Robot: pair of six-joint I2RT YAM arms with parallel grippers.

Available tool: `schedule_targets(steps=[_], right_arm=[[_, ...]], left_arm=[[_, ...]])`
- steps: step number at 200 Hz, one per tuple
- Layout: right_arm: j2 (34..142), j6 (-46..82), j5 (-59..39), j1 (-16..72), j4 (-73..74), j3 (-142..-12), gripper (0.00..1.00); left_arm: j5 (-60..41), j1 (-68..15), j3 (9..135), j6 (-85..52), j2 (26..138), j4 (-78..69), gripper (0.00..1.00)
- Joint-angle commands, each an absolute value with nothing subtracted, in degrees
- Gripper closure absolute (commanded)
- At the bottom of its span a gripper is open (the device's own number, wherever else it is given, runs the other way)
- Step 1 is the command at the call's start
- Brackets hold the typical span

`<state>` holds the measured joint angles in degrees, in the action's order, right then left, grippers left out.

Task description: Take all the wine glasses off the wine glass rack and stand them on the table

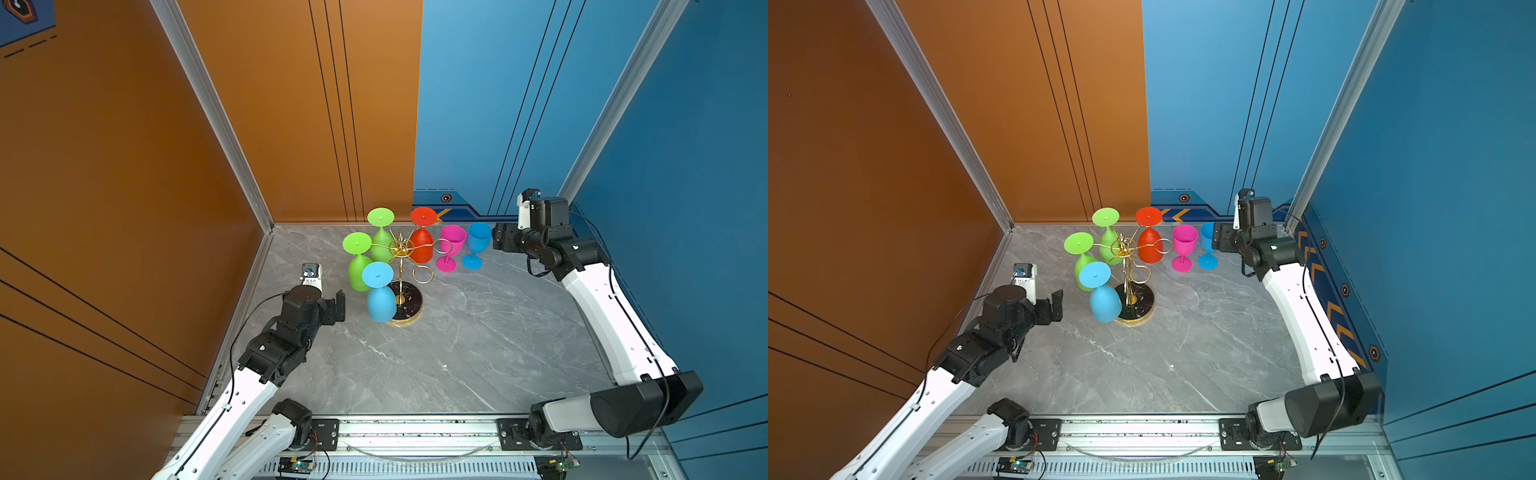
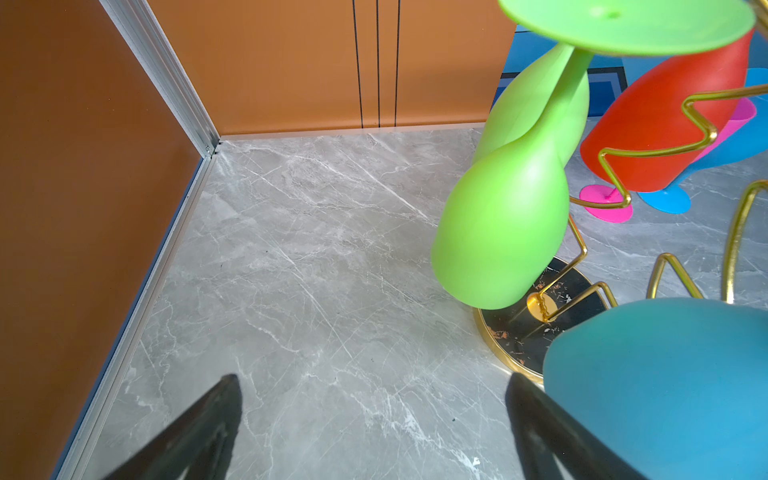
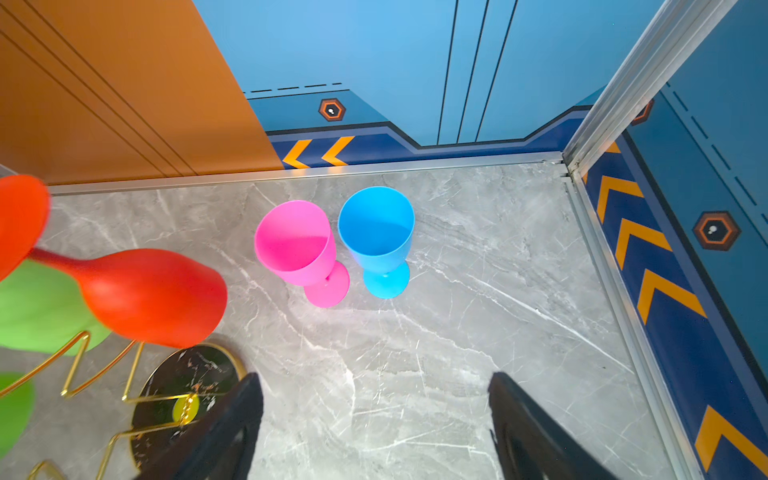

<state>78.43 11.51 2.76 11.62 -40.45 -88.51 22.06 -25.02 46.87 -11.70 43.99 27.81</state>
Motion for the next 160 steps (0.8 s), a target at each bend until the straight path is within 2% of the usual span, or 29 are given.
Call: schedule_targets(steps=[1,53,108,160], right_arm=[[73.2,13.2,-0.3,12.6,-38.7,-84.4,0.14],[62.9,14.8,-5.2,13.1,-38.5,-74.6,0.14],[55.6,15.9,-10.9,13.6,-36.8,-64.2,0.15],[52.6,15.3,-13.9,14.5,-35.7,-56.7,0.15]], left_arm=[[22.8,-24.3,46.3,-12.5,43.5,27.9,0.01],[20.5,-22.6,48.1,-11.6,42.6,30.6,0.01],[7.6,-14.3,49.3,-13.8,39.6,35.1,0.02],[-3.1,-13.0,52.5,-19.8,38.9,37.2,0.01]])
